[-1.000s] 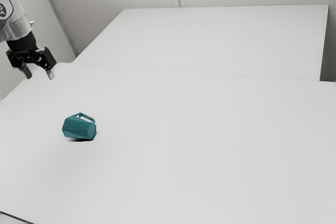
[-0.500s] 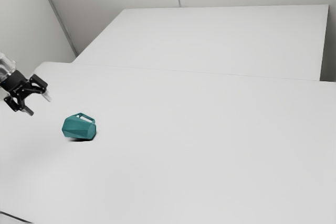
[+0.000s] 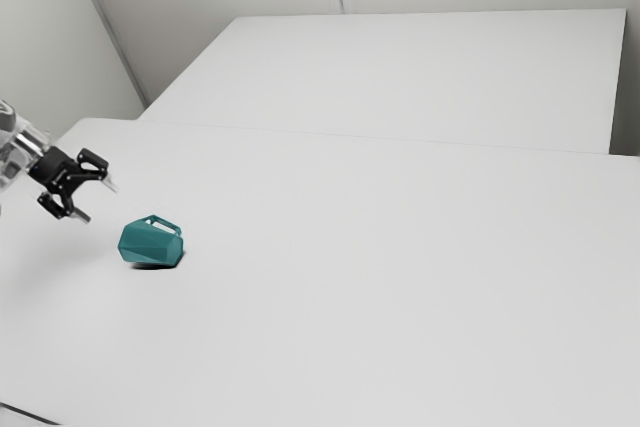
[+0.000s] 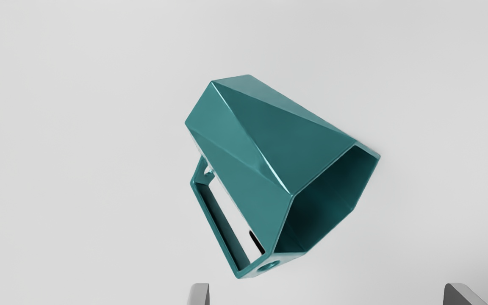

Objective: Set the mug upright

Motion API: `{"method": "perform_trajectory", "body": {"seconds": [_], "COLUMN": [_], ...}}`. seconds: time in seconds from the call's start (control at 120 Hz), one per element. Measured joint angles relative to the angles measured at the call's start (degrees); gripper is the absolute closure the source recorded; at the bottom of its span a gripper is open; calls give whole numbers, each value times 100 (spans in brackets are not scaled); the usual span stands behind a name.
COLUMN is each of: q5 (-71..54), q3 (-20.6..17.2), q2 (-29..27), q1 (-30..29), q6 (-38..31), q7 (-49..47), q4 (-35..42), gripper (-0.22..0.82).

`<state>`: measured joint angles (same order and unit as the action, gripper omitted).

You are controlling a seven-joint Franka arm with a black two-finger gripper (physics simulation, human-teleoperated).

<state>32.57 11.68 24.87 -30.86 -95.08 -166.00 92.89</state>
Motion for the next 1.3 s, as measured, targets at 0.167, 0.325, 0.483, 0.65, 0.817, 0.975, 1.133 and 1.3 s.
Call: {"method": "perform_trajectory", "body": {"seconds": [0.167,0.325,0.483,0.65,0.817,0.975,1.133,1.3], "q5": [229,400,535,683,861,1020,997,972], "q3": [2,1,1,-21,-47,-52,-44,-43], "q2": [152,369,701,978,956,835,787,752], "q1": [5,18,39,90,181,212,211,214], "q6": [412,625,701,712,724,756,772,779], "q7": [0,0,0,0,0,0,0,0], "q4": [79,36,-212,-401,-290,50,81,58], "gripper": [0,0,0,0,0,0,32,62]}}
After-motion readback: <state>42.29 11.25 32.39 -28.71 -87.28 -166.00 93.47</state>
